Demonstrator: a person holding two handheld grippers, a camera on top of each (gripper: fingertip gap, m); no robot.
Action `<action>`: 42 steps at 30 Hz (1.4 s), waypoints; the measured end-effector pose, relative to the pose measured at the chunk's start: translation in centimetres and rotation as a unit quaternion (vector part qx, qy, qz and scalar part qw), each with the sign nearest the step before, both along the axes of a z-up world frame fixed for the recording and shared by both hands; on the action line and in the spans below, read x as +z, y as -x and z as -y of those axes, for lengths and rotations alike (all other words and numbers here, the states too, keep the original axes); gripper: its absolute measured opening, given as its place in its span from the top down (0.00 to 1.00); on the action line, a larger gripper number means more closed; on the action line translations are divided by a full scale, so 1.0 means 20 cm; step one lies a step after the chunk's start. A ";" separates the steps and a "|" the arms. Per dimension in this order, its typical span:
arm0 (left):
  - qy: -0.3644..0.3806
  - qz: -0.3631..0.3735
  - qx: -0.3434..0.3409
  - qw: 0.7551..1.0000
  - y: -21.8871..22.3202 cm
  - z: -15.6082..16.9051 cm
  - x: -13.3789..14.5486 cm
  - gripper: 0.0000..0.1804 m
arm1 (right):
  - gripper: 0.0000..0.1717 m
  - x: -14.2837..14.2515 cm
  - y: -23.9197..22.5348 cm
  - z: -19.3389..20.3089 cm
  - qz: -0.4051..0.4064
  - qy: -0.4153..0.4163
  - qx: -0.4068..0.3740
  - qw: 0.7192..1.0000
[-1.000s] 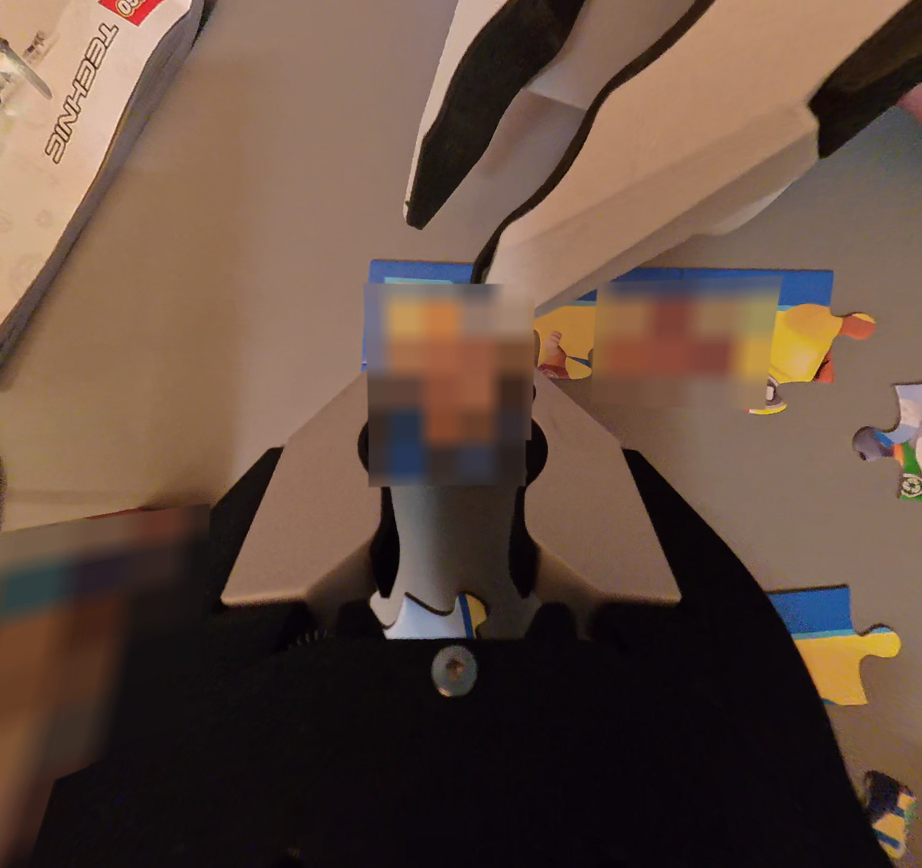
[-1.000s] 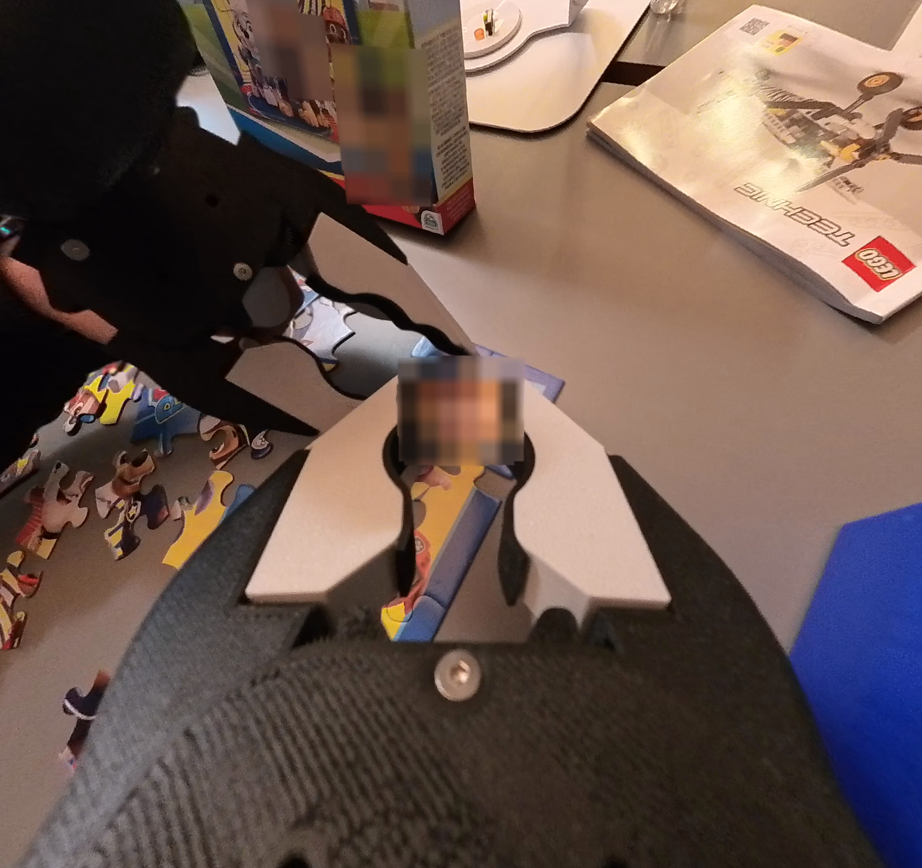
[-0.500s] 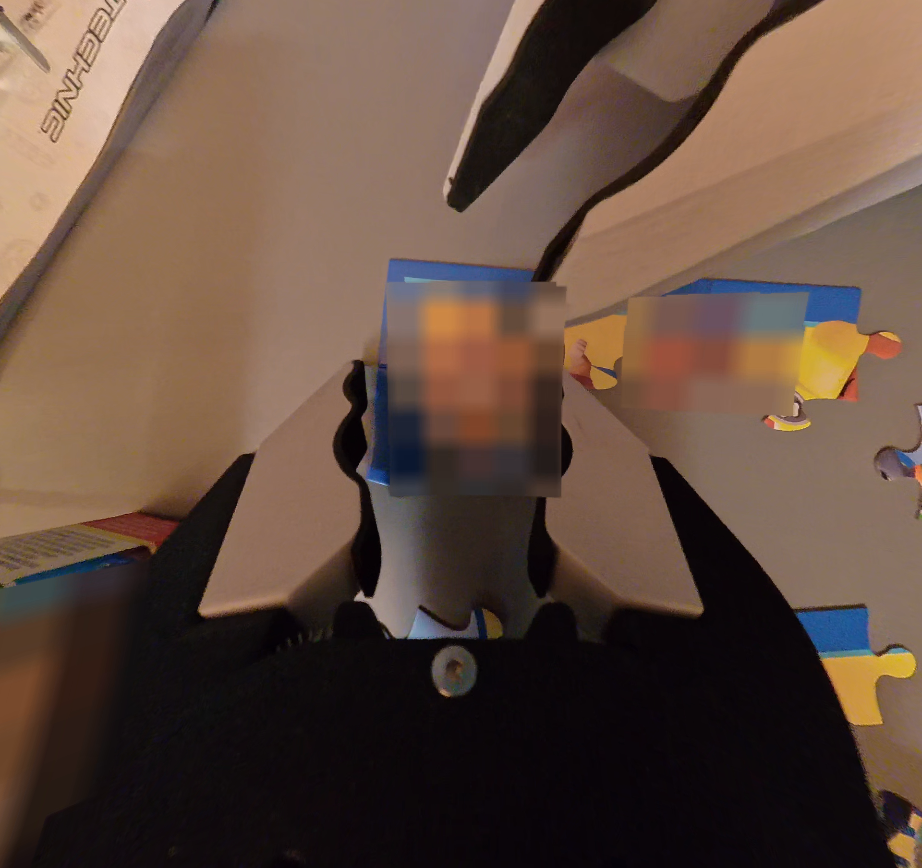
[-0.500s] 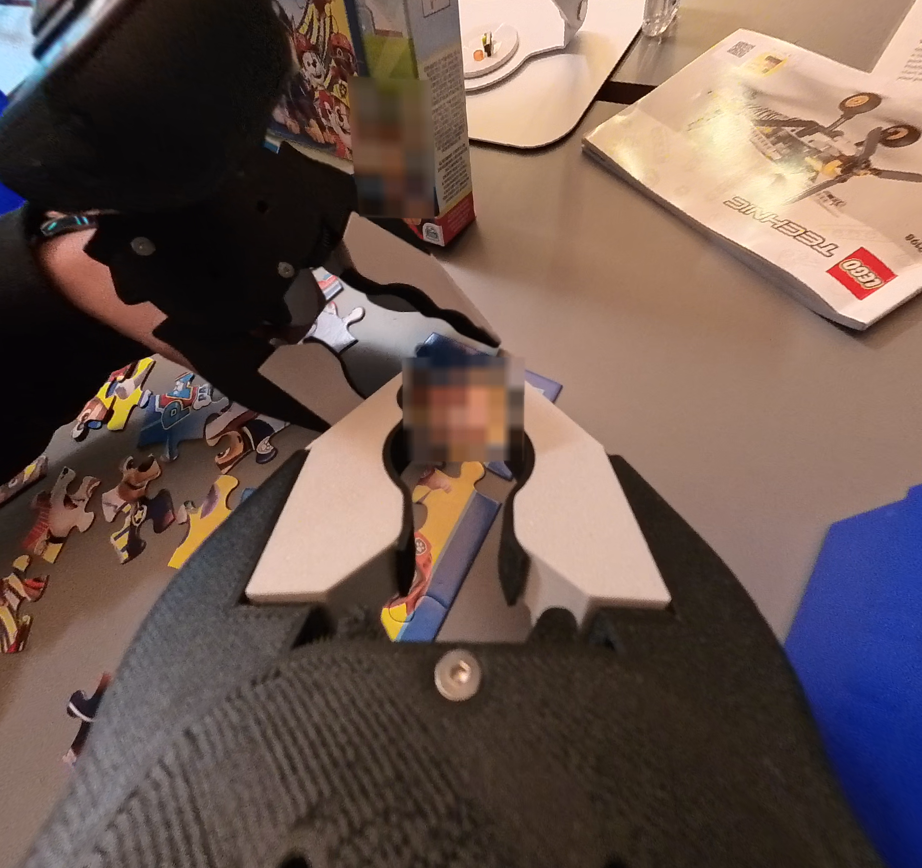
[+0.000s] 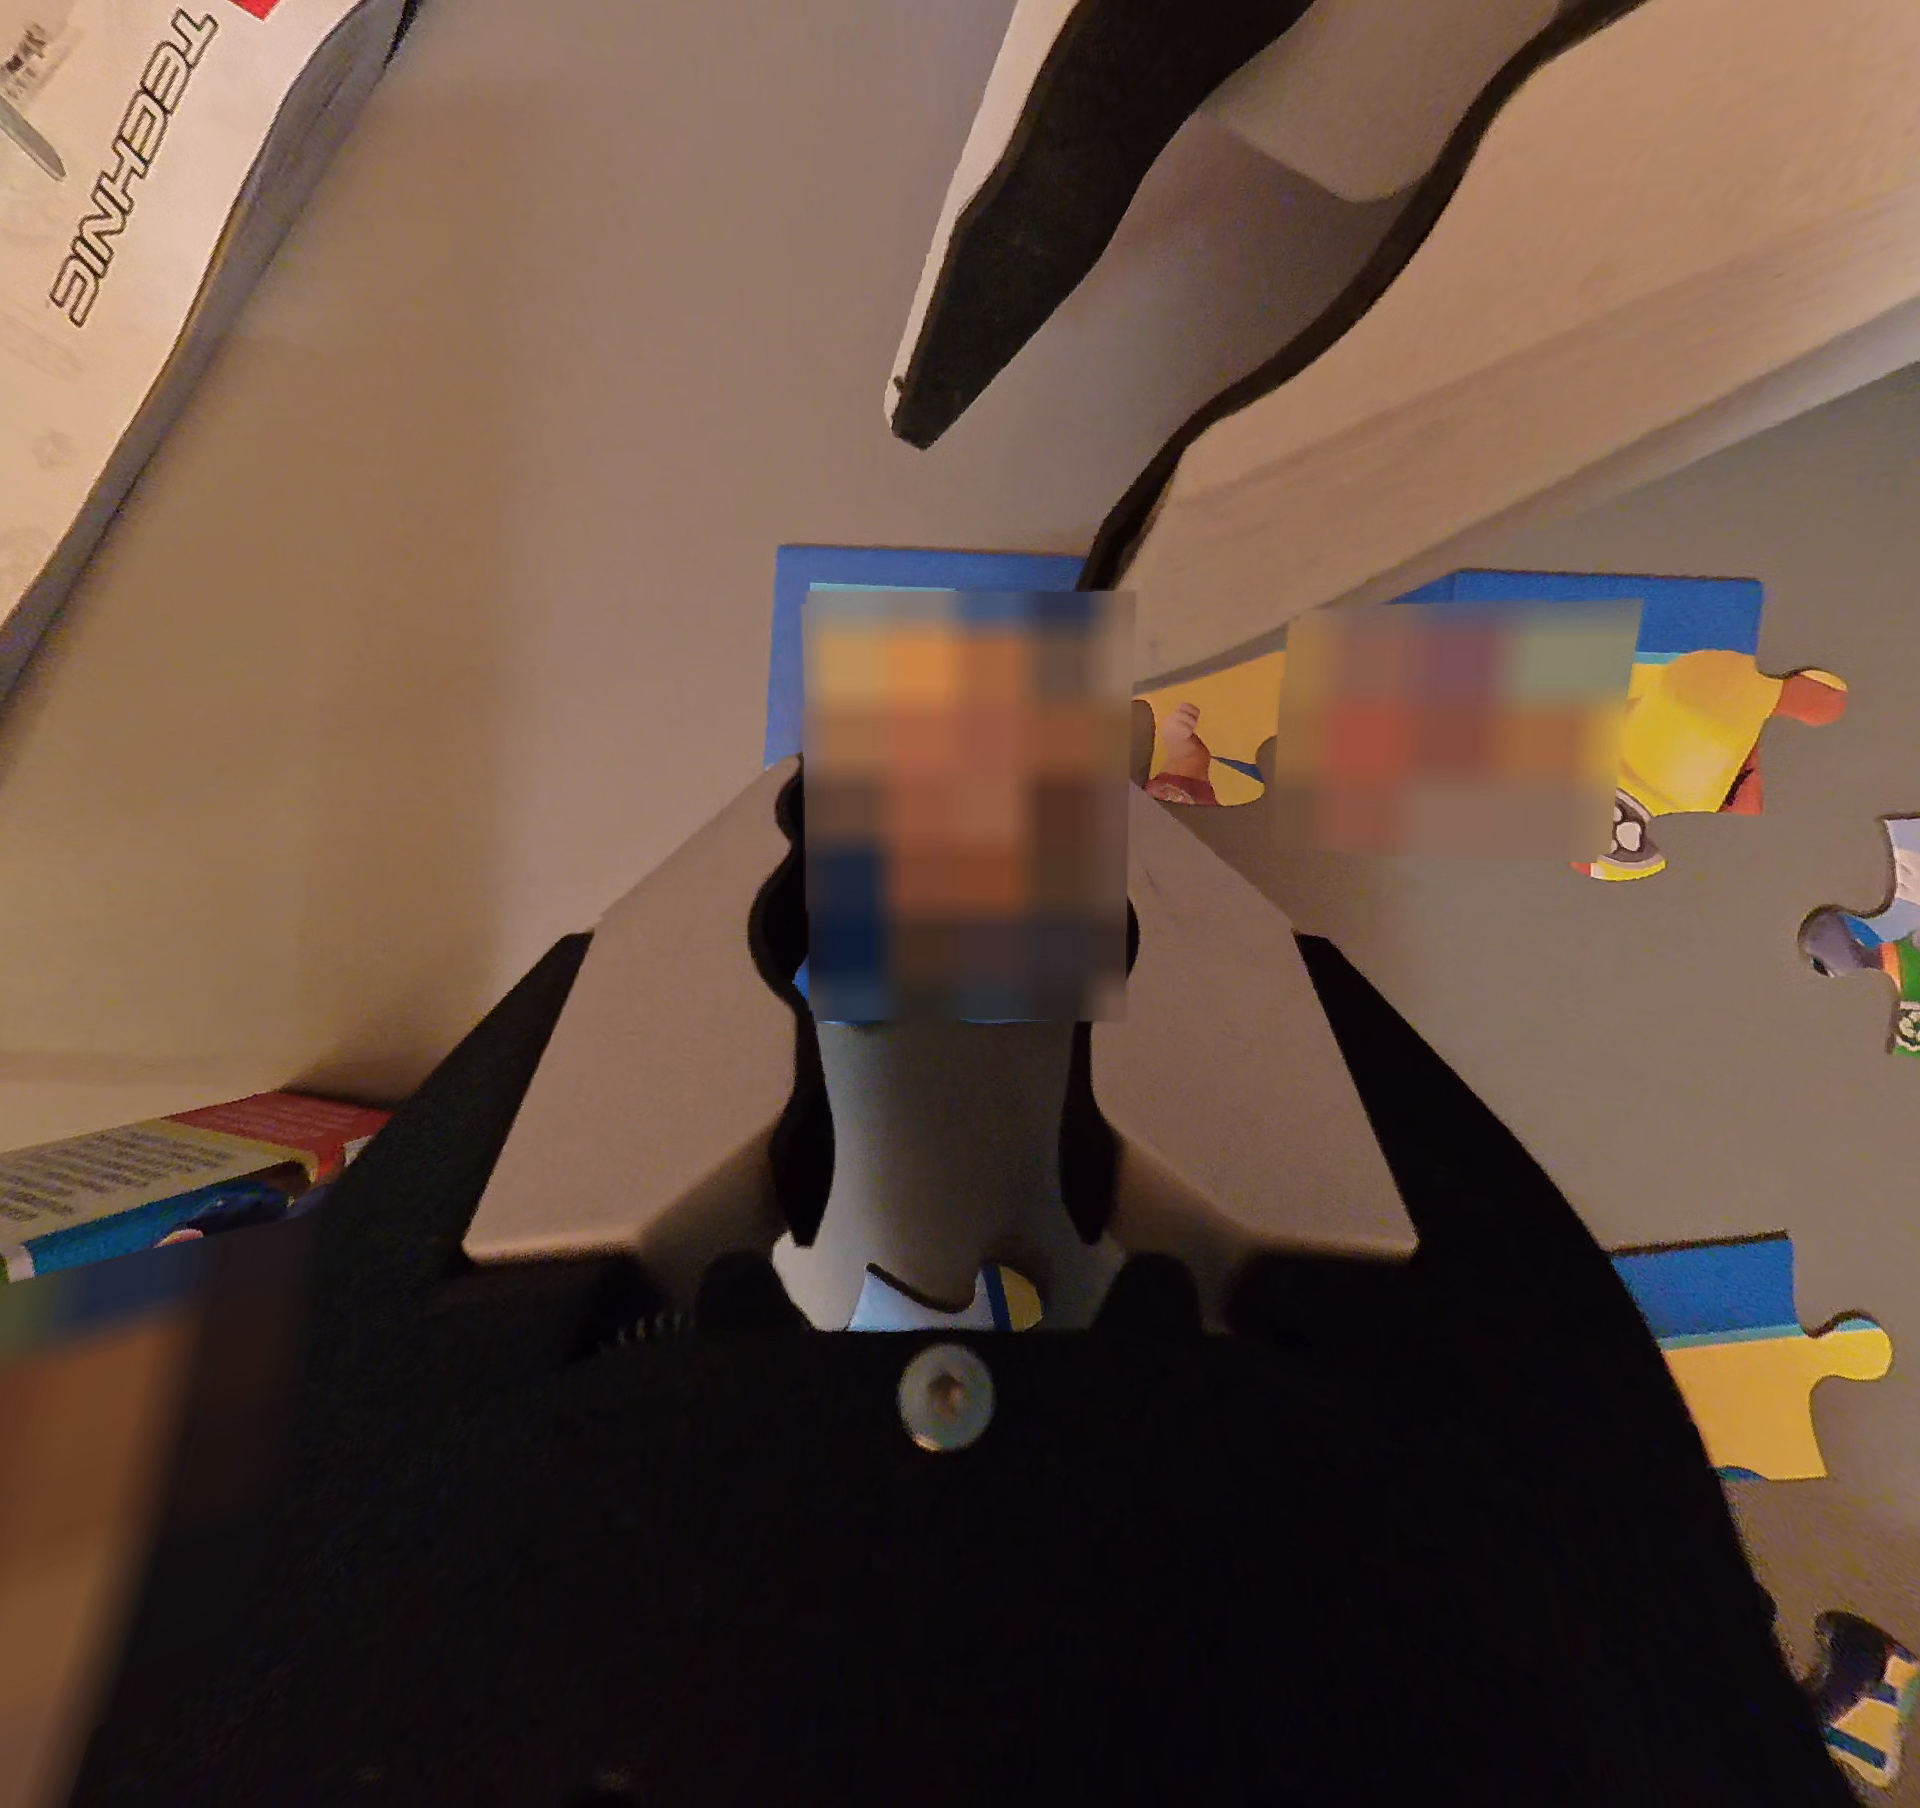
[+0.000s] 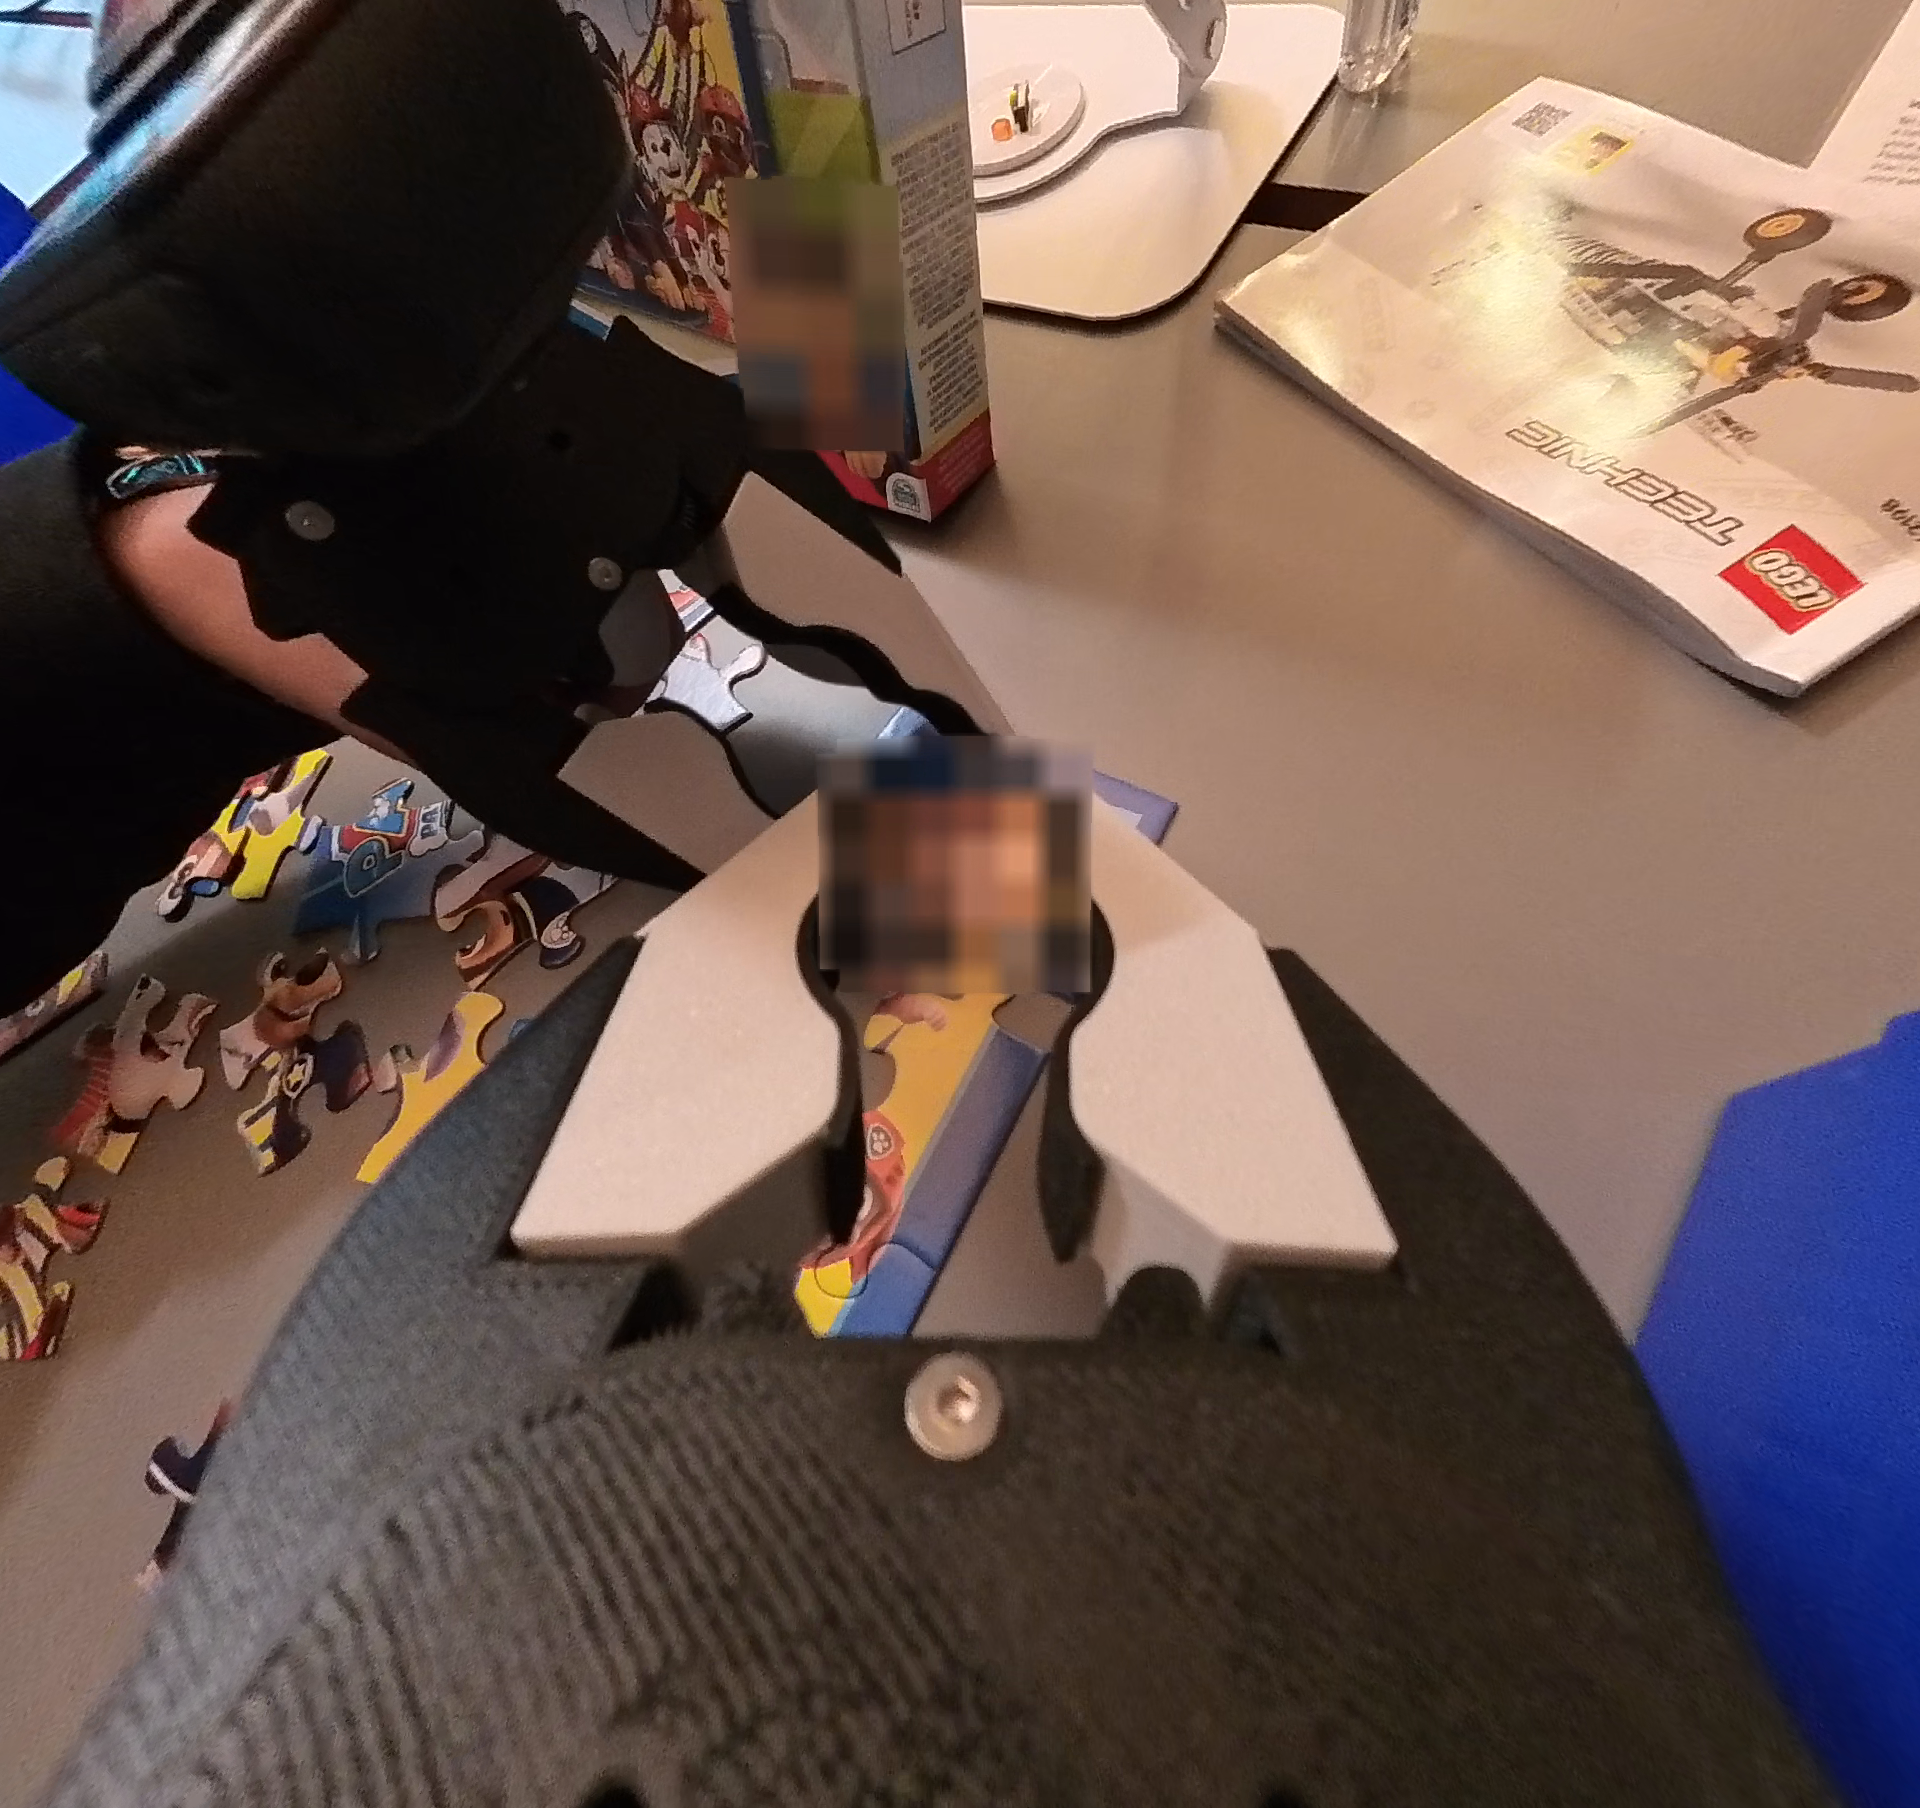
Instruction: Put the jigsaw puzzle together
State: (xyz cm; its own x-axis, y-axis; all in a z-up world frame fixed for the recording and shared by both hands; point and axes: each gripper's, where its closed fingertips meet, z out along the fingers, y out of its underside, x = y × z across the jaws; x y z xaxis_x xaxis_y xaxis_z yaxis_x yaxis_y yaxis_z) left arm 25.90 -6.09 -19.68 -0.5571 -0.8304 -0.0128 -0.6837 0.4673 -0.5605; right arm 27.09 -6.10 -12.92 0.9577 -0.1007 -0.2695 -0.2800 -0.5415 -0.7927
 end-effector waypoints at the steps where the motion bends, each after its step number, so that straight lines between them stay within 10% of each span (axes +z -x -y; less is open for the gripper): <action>1: -0.001 0.000 0.000 1.000 0.00 0.00 0.00 0.75 | 0.82 0.00 0.00 0.00 0.000 0.000 0.000 1.000; 25: 0.005 0.017 0.007 1.000 0.00 -0.02 0.04 0.70 | 0.81 -0.04 0.03 0.10 0.064 0.019 -0.027 0.997; 30: 0.021 0.036 0.025 0.999 0.01 -0.05 0.10 0.69 | 0.71 -0.11 0.03 0.23 0.173 0.070 -0.078 0.979; 35: 0.009 0.036 0.036 0.999 0.03 -0.09 0.07 0.67 | 0.57 -0.21 0.15 0.29 0.084 0.065 -0.101 0.989; 42: 0.021 0.026 0.037 0.999 0.00 -0.10 0.06 0.66 | 0.60 -0.33 0.13 0.32 0.107 0.123 -0.140 0.977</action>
